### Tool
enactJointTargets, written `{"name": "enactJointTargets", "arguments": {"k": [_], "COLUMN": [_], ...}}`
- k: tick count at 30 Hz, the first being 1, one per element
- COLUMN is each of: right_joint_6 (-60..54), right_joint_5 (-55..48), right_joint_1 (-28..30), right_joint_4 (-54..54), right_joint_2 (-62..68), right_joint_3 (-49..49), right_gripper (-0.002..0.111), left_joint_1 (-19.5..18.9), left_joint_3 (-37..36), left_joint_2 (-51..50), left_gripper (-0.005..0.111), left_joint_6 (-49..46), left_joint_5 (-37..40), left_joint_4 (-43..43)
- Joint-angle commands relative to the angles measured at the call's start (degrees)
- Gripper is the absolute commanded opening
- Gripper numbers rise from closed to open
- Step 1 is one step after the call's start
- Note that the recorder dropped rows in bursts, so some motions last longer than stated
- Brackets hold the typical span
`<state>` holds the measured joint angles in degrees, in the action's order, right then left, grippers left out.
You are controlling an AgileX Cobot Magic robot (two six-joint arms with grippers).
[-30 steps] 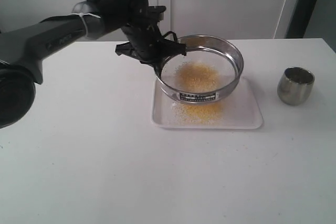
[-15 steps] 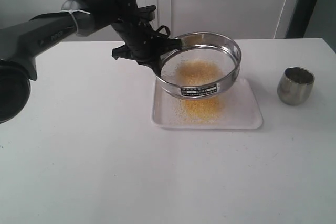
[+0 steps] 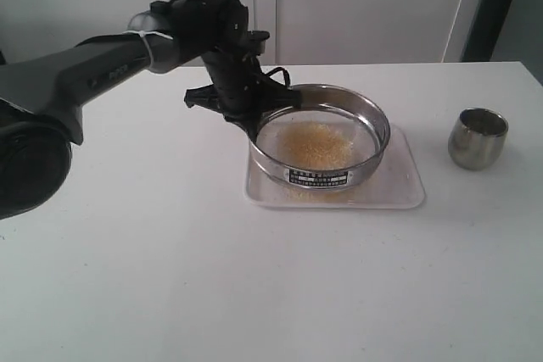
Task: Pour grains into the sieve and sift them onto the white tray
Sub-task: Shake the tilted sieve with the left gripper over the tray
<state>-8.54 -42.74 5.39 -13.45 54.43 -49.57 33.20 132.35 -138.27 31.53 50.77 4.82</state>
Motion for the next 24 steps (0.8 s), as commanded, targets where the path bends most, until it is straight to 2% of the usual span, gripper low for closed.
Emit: {"name": "enactJointTargets", "arguments": {"k": [1, 4, 6, 8, 9, 10, 12, 14, 16, 18, 19, 21, 23, 24], "right_joint_6": [-0.28, -0.28, -0.28, -0.28, -0.28, -0.28, -0.28, -0.28, -0.28, -0.14, 0.54, 0.74, 0.84, 0.84], "right_joint_5": [0.61, 0.61, 0.61, 0.61, 0.61, 0.61, 0.61, 0.61, 0.61, 0.61, 0.61, 0.61, 0.61, 0.61], "right_joint_1": [0.32, 0.32, 0.32, 0.32, 0.32, 0.32, 0.32, 0.32, 0.32, 0.32, 0.32, 0.32, 0.32, 0.32], "right_joint_4": [-0.07, -0.07, -0.07, -0.07, -0.07, -0.07, -0.07, -0.07, -0.07, -0.07, -0.07, -0.07, -0.07, -0.07], "right_joint_2": [-0.29, -0.29, -0.29, -0.29, -0.29, -0.29, -0.29, -0.29, -0.29, -0.29, -0.29, -0.29, -0.29, -0.29], "right_joint_3": [0.01, 0.01, 0.01, 0.01, 0.01, 0.01, 0.01, 0.01, 0.01, 0.01, 0.01, 0.01, 0.01, 0.01], "right_gripper": [0.000, 0.000, 0.000, 0.000, 0.000, 0.000, 0.000, 0.000, 0.000, 0.000, 0.000, 0.000, 0.000, 0.000], "left_joint_1": [-0.61, 2.99, 2.75, 0.18, -0.94, -1.89, -1.26, 1.63, 3.23, 2.29, 1.14, -0.02, 1.27, 2.64], "left_joint_3": [1.32, 1.32, 1.51, 2.39, 2.46, 2.46, 2.46, 2.46, 2.46, 2.81, 3.08, 3.09, 3.09, 3.09], "left_joint_2": [0.53, -0.42, -0.26, 0.44, 0.81, 0.99, 0.59, -0.34, -0.47, 0.13, 0.51, 0.62, -0.24, -0.54], "left_gripper": [0.000, 0.000, 0.000, 0.000, 0.000, 0.000, 0.000, 0.000, 0.000, 0.000, 0.000, 0.000, 0.000, 0.000], "left_joint_6": [-2.49, -3.14, -1.76, 6.02, 8.01, 5.74, -2.69, -4.27, -3.02, 4.34, 7.51, 8.29, -0.27, -2.88], "left_joint_5": [-4.58, -5.49, -2.19, 1.97, 1.91, -0.05, -4.43, -5.70, -4.55, -1.76, -1.25, -3.71, -8.16, -8.64], "left_joint_4": [-9.84, -6.20, 2.73, 9.07, 6.99, 1.27, -10.76, -9.38, -2.05, 6.35, 7.04, -0.38, -9.96, -10.13]}}
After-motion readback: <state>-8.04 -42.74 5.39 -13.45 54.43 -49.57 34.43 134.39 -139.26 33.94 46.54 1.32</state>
